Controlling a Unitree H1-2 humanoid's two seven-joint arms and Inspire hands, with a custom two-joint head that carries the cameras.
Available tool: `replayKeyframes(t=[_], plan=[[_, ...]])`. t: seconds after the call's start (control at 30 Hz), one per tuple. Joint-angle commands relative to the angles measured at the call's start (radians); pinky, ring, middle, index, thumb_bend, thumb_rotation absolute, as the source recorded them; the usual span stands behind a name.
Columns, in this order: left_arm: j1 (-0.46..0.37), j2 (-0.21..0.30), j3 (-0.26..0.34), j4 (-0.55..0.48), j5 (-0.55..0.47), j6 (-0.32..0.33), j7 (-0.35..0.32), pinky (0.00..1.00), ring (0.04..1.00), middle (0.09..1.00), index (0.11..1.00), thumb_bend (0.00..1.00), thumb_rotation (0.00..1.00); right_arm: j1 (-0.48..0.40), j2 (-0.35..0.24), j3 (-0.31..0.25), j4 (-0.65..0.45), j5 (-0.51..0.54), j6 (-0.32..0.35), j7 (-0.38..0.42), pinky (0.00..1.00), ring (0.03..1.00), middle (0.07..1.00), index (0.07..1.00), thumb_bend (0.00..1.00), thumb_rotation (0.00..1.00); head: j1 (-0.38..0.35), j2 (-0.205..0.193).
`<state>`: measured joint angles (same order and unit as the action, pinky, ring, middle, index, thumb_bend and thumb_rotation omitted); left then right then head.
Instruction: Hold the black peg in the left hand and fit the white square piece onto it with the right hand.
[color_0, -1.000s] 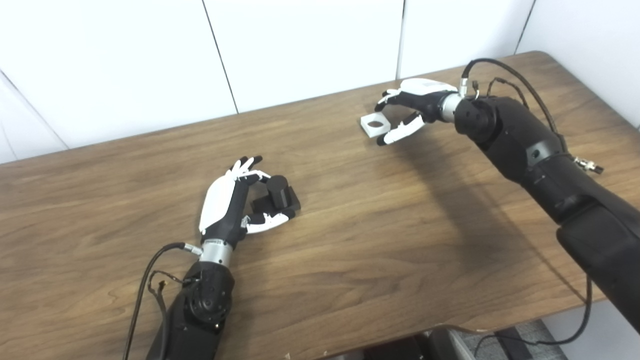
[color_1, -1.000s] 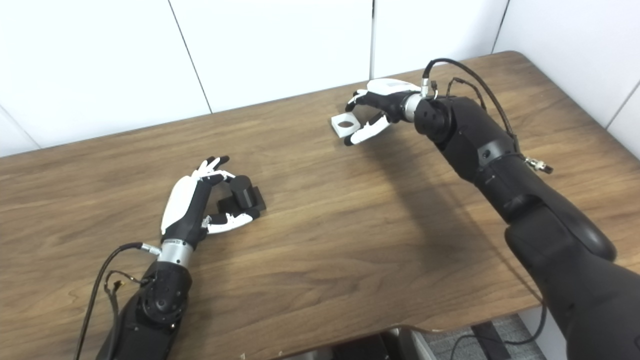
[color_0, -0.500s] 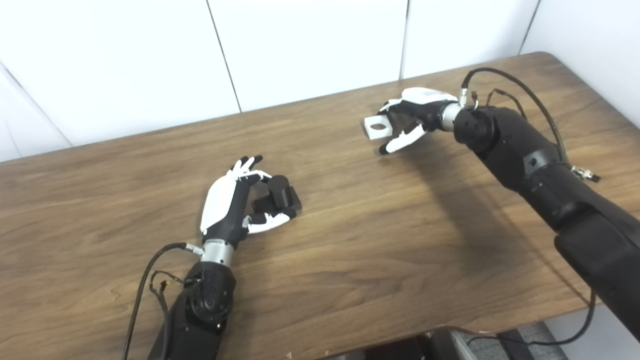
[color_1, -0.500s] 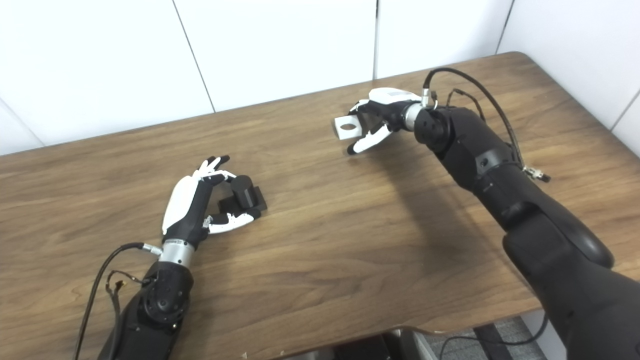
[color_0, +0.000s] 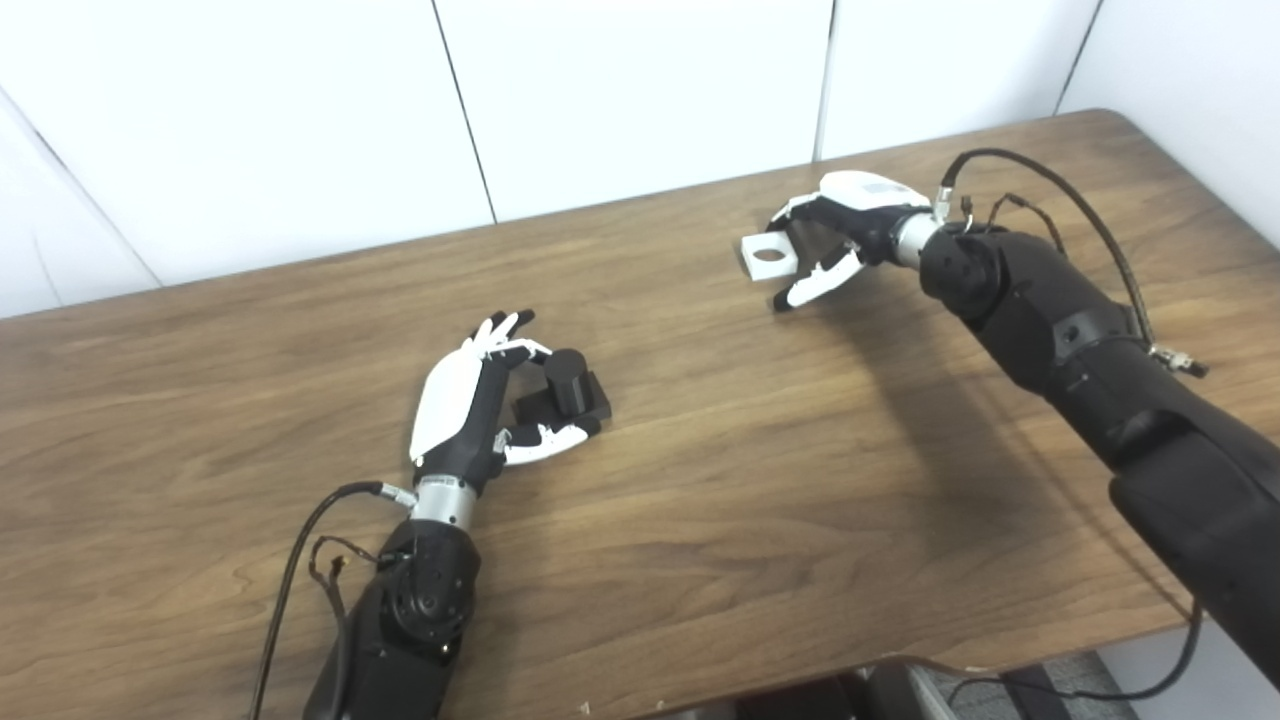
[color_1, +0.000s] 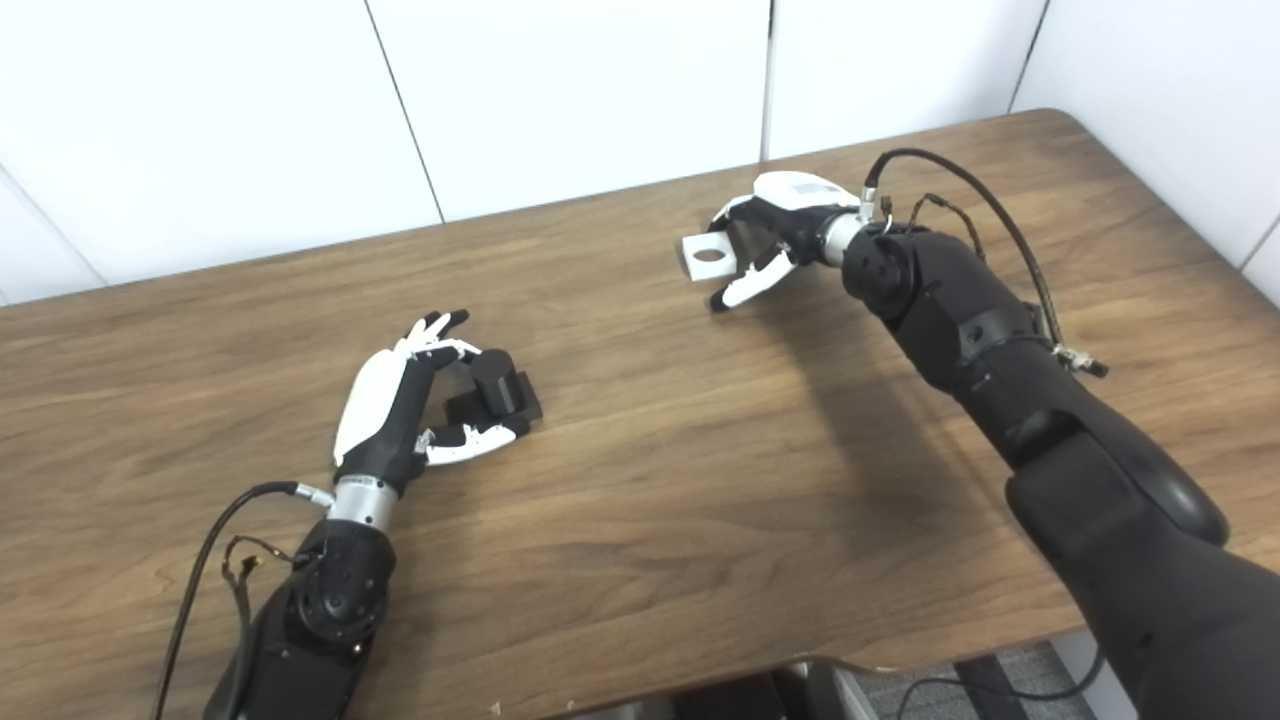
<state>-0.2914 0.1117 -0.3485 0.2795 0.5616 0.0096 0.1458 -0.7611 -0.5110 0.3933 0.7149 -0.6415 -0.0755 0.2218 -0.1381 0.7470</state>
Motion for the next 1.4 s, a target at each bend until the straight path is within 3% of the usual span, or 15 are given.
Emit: replayKeyframes(t=[0.0,0.33,0.37,0.47,0.83,1.37], plan=[[0.1,0.037,-0.008,0.074,0.052,0.076,-0.004,1.0,0.992,0.936,0.494,0.52,0.07,-0.043,0.006,0.004,0.006,-0.006,-0.026,-0.028,0.95,0.943,0.905,0.79,0.65,0.4,-0.001,0.0],[0.102,0.033,-0.005,0.068,0.05,0.083,-0.008,1.0,0.989,0.934,0.493,0.52,0.07,-0.039,0.006,-0.001,0.025,-0.007,-0.077,-0.101,0.93,0.91,0.871,0.656,0.63,0.3,0.009,0.005],[0.101,0.034,-0.005,0.068,0.051,0.082,-0.008,1.0,0.989,0.933,0.493,0.52,0.07,-0.038,0.006,-0.003,0.027,-0.006,-0.078,-0.105,0.94,0.911,0.867,0.562,0.56,0.21,0.009,0.005],[0.101,0.037,-0.007,0.066,0.054,0.083,-0.009,1.0,0.99,0.934,0.494,0.52,0.07,-0.036,0.008,-0.005,0.031,-0.003,-0.084,-0.118,0.96,0.911,0.862,0.499,0.51,0.16,0.008,0.005],[0.102,0.04,-0.006,0.059,0.054,0.087,-0.01,1.0,0.989,0.934,0.494,0.52,0.07,-0.031,0.005,-0.013,0.033,0.005,-0.112,-0.145,0.94,0.897,0.836,0.488,0.51,0.15,0.013,0.008],[0.099,0.041,-0.002,0.061,0.051,0.091,-0.015,1.0,0.99,0.933,0.493,0.52,0.07,-0.005,-0.005,-0.027,0.006,0.004,-0.207,-0.234,0.88,0.861,0.781,0.485,0.51,0.14,0.016,0.015]])
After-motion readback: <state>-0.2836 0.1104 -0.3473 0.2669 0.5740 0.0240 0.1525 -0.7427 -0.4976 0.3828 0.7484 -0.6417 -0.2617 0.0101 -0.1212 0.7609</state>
